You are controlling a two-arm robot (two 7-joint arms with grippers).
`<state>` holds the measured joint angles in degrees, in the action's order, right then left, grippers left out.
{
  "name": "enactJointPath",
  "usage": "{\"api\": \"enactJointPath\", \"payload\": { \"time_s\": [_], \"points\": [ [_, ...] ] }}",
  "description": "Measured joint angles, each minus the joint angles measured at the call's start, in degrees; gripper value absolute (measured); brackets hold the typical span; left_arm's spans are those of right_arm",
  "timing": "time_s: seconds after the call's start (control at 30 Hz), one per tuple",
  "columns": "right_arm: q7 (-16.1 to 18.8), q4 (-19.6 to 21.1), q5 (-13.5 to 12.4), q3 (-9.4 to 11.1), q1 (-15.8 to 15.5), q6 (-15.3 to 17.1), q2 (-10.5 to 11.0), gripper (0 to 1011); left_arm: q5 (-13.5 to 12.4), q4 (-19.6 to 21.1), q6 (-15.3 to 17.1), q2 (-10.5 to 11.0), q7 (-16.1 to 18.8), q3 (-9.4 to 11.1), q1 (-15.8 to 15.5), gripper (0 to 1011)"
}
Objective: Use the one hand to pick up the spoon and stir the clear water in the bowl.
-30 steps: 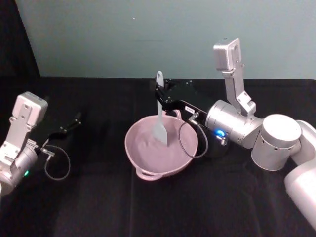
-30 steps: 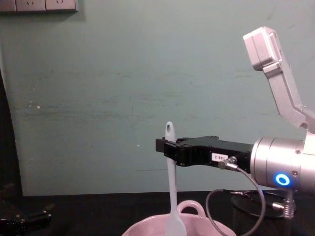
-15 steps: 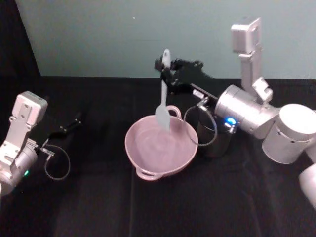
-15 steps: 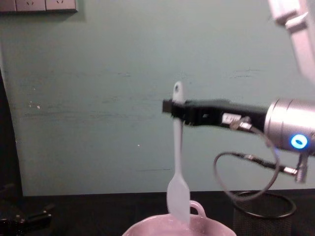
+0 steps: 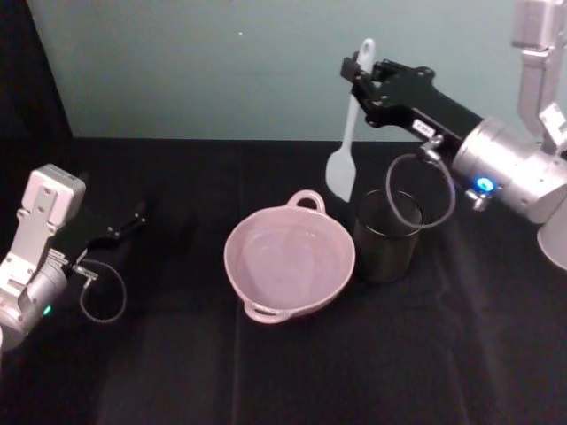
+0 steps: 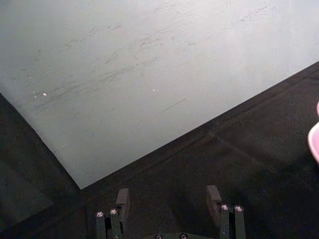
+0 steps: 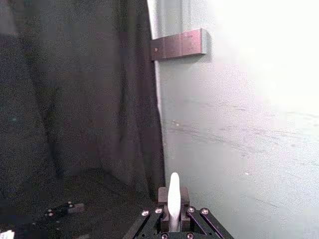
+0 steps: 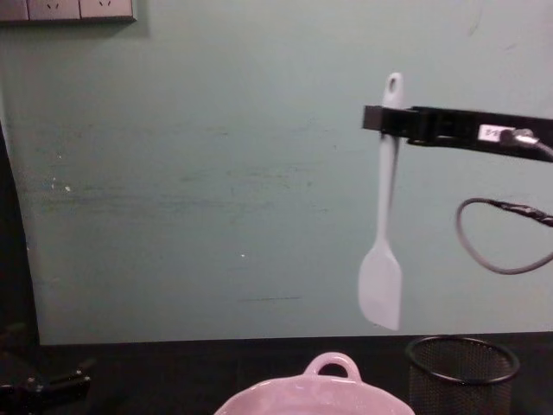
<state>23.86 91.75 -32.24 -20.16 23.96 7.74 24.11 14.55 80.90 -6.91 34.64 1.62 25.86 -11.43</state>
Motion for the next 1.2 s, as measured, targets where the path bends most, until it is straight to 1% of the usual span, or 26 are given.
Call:
{"api": "enactJointPath", "payload": {
  "time_s": [0.23, 0.47, 0.73, 0.93, 1.2],
  "points": [
    [-1.4, 0.8, -1.0, 1.7, -1.2, 0.4, 2.3, 117, 0.0, 0.0, 0.0, 0.0, 0.0, 0.0, 0.0, 1011],
    [-2.3, 0.3, -1.5, 2.6, -2.6, 0.5, 3.5, 117, 0.0, 0.0, 0.0, 0.0, 0.0, 0.0, 0.0, 1011],
    [-3.0, -1.0, -2.1, 3.1, -4.3, -0.2, 3.4, 116, 0.0, 0.0, 0.0, 0.0, 0.0, 0.0, 0.0, 1011],
    [-3.9, -2.4, -2.8, 3.8, -6.4, -1.8, 2.3, 116, 0.0, 0.0, 0.0, 0.0, 0.0, 0.0, 0.0, 1011],
    [-3.4, -4.8, -3.8, 3.8, -7.4, -2.6, 1.2, 116, 0.0, 0.0, 0.0, 0.0, 0.0, 0.0, 0.0, 1011]
  ]
}}
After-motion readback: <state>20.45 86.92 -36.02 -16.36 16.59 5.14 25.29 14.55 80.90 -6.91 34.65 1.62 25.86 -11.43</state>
